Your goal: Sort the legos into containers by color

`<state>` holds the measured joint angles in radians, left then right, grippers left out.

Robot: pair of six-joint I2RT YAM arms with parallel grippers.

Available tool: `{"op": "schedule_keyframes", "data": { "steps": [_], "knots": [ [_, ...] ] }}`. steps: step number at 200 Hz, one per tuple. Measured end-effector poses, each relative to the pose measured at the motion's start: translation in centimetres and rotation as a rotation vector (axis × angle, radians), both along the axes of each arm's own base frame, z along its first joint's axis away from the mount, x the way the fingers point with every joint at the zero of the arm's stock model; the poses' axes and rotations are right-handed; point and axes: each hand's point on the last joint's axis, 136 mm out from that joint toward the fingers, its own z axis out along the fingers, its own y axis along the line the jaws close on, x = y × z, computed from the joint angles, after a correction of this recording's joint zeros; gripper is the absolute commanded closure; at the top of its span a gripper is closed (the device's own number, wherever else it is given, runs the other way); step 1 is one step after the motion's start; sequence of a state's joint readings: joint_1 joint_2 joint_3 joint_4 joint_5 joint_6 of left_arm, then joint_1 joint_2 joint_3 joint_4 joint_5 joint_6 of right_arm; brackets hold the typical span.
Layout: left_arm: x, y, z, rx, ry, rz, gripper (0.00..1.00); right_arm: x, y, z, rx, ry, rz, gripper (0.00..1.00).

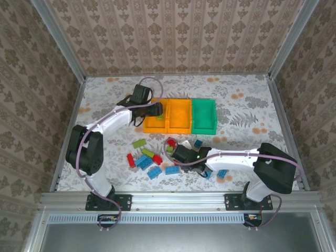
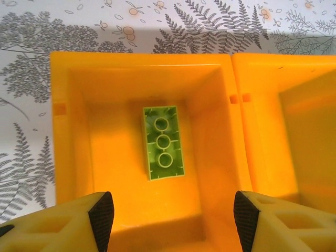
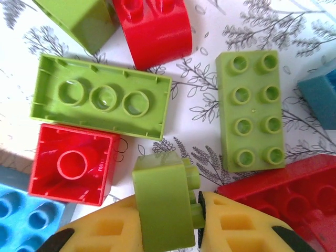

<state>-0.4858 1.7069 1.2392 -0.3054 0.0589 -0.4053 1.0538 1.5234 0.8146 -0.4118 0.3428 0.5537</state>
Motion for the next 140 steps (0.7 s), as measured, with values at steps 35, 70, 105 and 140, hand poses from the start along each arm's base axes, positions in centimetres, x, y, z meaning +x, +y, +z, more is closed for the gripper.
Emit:
{"op": "schedule_keyframes", "data": {
  "steps": [35, 70, 105, 140],
  "knots": [
    [-1.3, 1.9, 0.6, 0.034, -0.025, 0.04, 0.29, 1.0, 1.0, 4.6, 0.102, -0.082, 0.008, 0.79],
    [-3.2, 4.1, -0.3, 0.084, -0.017, 0.084, 0.28, 3.7, 2.5, 9.1, 0.254, -0.164, -0.01, 0.79],
    [-5.9, 6.6, -2.6, 0.138, 0.031, 0.118, 0.25, 8.6, 4.6, 11.8, 0.427, -0.177, -0.049, 0.8],
    [-7.4, 8.6, -4.1, 0.165, 0.072, 0.157, 0.24, 13.2, 8.7, 12.6, 0.525, -0.152, -0.037, 0.79]
  ]
}}
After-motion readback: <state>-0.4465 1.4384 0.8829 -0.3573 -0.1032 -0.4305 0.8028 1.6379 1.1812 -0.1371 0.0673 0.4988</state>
